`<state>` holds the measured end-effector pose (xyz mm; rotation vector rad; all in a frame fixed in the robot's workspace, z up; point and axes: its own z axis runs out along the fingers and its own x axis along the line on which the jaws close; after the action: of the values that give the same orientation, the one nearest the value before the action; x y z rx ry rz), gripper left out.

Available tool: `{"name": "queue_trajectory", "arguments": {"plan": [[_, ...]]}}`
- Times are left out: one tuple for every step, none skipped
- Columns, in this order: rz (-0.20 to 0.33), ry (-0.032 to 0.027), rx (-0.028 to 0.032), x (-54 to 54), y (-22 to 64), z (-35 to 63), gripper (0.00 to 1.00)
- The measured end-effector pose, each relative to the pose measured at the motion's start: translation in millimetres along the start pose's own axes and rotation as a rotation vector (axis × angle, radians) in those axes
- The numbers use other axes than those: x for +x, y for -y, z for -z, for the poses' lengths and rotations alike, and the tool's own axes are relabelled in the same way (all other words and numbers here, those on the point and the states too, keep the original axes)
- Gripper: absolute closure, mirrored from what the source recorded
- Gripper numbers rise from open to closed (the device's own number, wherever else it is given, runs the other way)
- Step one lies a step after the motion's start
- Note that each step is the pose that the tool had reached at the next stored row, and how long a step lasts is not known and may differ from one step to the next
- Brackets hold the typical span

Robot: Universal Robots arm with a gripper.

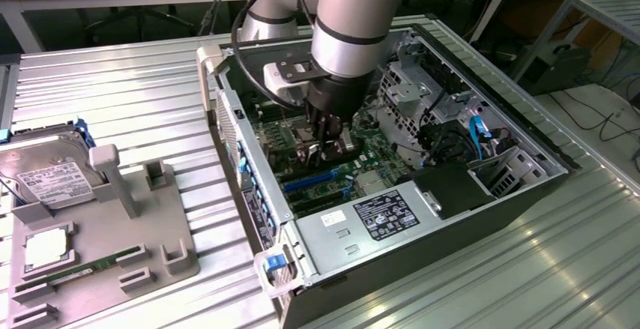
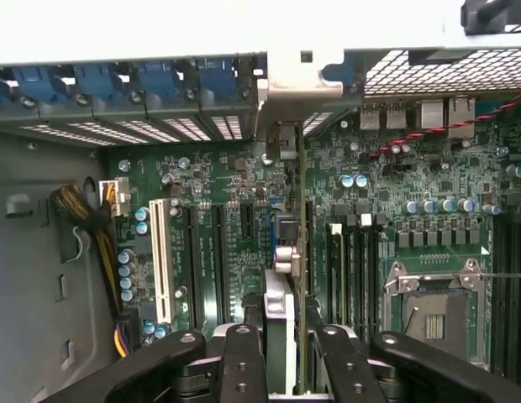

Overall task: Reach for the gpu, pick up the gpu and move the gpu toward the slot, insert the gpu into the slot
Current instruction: 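Insert the gpu into the slot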

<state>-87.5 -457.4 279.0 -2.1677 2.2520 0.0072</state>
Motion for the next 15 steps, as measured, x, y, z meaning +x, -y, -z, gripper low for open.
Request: {"name": "queue_trajectory", "arguments": {"plan": [[0.0, 0.0, 0.0, 0.0, -0.5, -1.3, 0.72], [0.0, -0.0001, -0.0001, 0.1, -0.6, -2.3, 0.72], [0.0, -0.0001, -0.0001, 0.2, -0.6, -3.8, 0.72], [0.0, -0.0003, -0.0001, 0.6, -0.6, -4.5, 0.72], [0.0, -0.0002, -0.0001, 0.8, -0.1, -5.0, 0.72], [0.0, -0.0003, -0.0002, 0.9, 0.2, -5.1, 0.72], [0.0, -0.0004, -0.0002, 1.0, 0.4, -5.2, 0.72], [0.0, -0.0002, -0.0001, 1.2, 0.9, -5.4, 0.72], [0.0, 0.0001, 0.0, 1.2, 2.5, -5.6, 0.72], [0.0, 0.0001, 0.0, 1.1, 4.4, -5.7, 0.72], [0.0, 0.0, 0.0, 1.1, 6.1, -5.7, 0.72], [0.0, 0.0, 0.0, 1.1, 7.3, -5.7, 0.72], [0.0, 0.0, -0.0001, 1.1, 8.2, -5.8, 0.72], [0.0, -0.0001, -0.0001, 1.1, 8.3, -5.8, 0.72], [0.0, -0.0001, -0.0001, 1.1, 8.3, -5.7, 0.72]]}}
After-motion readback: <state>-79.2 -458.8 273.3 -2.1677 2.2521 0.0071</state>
